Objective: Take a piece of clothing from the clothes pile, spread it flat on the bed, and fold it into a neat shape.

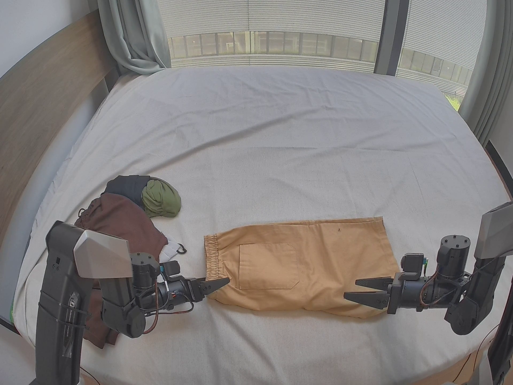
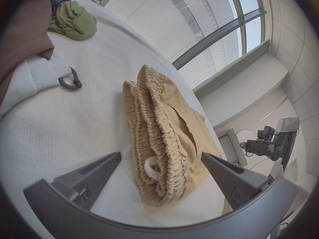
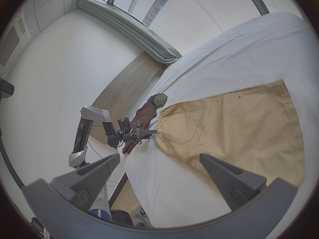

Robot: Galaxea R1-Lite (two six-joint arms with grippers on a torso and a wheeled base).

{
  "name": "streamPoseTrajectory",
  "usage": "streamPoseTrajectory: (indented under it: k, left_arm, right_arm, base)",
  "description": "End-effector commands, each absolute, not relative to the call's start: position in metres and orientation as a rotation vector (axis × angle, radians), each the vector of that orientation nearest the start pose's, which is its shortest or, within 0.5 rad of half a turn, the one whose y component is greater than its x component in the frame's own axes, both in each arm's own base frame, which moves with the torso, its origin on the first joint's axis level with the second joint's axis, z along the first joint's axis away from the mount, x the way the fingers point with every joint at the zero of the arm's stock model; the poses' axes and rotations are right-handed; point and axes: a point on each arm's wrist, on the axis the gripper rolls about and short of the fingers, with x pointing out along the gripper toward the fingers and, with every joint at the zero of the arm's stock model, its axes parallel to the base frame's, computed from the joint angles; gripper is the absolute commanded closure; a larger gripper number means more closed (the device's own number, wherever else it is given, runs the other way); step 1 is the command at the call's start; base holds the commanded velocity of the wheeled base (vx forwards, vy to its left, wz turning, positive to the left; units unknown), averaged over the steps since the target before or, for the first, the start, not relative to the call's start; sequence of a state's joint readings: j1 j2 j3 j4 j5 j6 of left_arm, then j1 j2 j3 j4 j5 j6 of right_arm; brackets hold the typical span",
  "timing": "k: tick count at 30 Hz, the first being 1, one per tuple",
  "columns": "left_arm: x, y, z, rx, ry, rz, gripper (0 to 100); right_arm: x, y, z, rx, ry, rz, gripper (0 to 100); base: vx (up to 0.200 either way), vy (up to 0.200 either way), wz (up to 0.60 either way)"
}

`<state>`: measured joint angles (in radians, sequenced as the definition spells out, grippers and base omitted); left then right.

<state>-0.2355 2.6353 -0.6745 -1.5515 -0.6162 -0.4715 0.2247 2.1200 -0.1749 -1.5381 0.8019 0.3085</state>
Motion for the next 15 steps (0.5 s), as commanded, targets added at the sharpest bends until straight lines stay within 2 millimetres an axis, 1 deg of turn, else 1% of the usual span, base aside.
streamPoseTrajectory:
  k: [1,6,8,10,11,15]
  left_arm:
    - [0.343,-0.097,-0.087,-0.519,0.614,-0.728,0]
    - [0.349,-0.098,-0.086,-0.535,0.602,-0.732,0]
    - [0.351,-0.104,-0.086,-0.542,0.597,-0.746,0]
    - [0.352,-0.106,-0.086,-0.542,0.593,-0.748,0]
    - [0.357,-0.109,-0.086,-0.571,0.592,-0.750,0]
    - [0.362,-0.118,-0.087,-0.600,0.588,-0.760,0]
  right_arm:
    - [0.241,0.072,0.028,0.398,0.562,0.945,0]
    - [0.241,0.072,0.028,0.398,0.562,0.945,0]
    - [0.242,0.072,0.028,0.396,0.557,0.946,0]
    - [0.243,0.072,0.028,0.396,0.556,0.946,0]
    - [0.243,0.072,0.029,0.394,0.552,0.942,0]
    - [0.243,0.073,0.029,0.394,0.550,0.935,0]
  base:
    - [0.000,0.000,0.00]
    - [0.000,0.000,0.00]
    - [0.000,0.000,0.00]
    - [0.000,0.000,0.00]
    - [0.000,0.000,0.00]
    - [0.000,0.000,0.00]
